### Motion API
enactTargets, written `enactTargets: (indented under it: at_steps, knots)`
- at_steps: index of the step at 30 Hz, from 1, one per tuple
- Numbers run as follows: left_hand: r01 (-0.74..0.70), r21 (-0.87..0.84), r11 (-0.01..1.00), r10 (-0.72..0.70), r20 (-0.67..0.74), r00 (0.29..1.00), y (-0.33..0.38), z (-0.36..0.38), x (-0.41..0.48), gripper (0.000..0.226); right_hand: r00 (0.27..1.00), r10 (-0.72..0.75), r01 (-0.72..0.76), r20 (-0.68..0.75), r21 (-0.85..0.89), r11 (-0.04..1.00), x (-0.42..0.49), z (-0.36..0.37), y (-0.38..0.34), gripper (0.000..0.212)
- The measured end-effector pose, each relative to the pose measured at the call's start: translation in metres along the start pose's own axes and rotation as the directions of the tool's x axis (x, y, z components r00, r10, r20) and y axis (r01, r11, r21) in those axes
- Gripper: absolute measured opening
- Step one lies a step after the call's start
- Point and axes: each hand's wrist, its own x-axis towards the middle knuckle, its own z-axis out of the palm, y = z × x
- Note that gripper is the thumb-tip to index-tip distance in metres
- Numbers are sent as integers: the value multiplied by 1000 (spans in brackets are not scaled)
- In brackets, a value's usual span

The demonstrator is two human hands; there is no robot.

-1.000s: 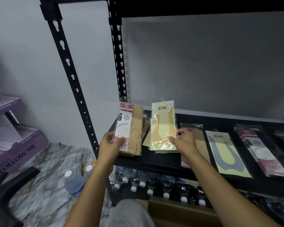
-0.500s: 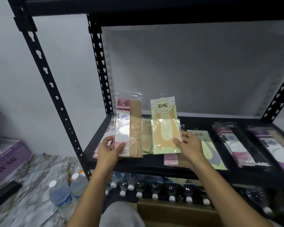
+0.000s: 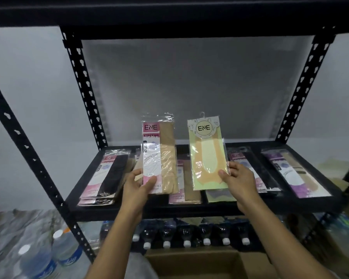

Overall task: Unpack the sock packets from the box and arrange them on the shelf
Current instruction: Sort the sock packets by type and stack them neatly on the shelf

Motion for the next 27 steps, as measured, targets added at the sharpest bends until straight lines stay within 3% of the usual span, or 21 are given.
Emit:
enactTargets:
  at_steps: [13, 22, 27]
  knots:
    - [-1, 4, 1000, 0, 111, 994, -9, 50, -13, 35, 996, 12, -9, -93, 34, 999, 0, -47, 7, 37]
    - [19, 36, 999, -21, 74, 997, -15, 53, -10, 35, 995, 41, -39, -92, 22, 999, 8, -49, 15, 34]
    - [82, 108, 991, -85, 23, 996, -24, 62, 0, 33, 991, 100, -109, -90, -97, 989, 22, -42, 28, 23]
